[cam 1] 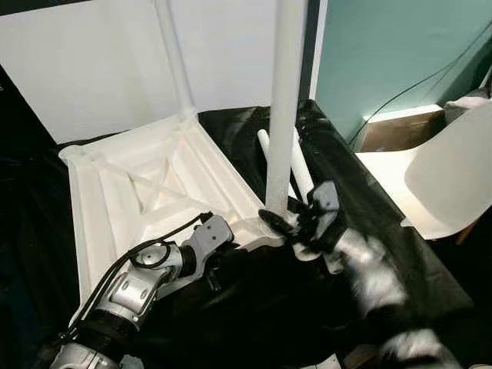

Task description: Building children table

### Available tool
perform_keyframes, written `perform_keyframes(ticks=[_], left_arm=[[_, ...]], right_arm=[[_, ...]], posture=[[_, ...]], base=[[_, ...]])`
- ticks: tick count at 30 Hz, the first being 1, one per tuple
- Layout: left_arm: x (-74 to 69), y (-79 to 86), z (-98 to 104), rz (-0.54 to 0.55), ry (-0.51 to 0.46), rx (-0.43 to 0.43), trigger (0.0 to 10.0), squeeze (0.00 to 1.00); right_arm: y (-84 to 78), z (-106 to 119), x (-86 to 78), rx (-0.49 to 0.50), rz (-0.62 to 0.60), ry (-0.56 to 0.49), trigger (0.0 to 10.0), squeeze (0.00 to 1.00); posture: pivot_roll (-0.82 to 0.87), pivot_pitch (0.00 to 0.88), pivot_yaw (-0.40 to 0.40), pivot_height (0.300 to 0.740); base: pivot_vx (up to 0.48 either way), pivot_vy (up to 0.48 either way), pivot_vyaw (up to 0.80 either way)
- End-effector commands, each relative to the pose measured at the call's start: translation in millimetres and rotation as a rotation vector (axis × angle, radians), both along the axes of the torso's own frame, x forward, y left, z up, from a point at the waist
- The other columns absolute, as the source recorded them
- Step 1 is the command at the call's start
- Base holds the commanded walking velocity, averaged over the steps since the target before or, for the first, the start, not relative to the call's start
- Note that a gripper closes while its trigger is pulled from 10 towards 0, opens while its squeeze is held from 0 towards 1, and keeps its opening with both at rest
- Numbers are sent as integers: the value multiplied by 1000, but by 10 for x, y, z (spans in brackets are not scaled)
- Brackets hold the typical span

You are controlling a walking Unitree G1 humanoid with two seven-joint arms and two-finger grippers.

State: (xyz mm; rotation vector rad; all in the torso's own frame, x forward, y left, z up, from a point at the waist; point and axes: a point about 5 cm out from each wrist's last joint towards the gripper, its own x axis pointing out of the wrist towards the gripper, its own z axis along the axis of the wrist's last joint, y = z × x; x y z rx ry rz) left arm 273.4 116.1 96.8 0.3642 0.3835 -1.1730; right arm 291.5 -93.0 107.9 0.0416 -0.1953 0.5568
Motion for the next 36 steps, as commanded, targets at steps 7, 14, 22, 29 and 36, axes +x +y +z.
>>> perform_keyframes(ticks=[7, 14, 22, 29, 36], left_arm=[[-230, -42, -291, -89, 170, 38, 10000, 0], [-216, -46, -292, -86, 169, 33, 10000, 0], [-209, -97, -297, -69, 165, 18, 10000, 0], [-274, -152, -327, -66, 176, 2, 10000, 0], [-273, -151, -334, -40, 172, -9, 10000, 0]], right_arm=[[28, 94, 13, 25, -83, -27, 10000, 0], [7, 162, 54, -63, 39, -49, 10000, 1000], [-152, 403, 271, -196, 253, -87, 10000, 0], [-222, 402, 287, -367, 532, -13, 10000, 0], [-291, 308, 321, -472, 647, 82, 4745, 0]], posture=[[-20, 0, 87, 740], [-33, 0, 67, 740], [-18, 0, 35, 740], [0, 0, 17, 740], [21, 0, 4, 740]], base=[[0, 0, 0], [0, 0, 0], [0, 0, 0], [0, 0, 0], [0, 0, 0]])
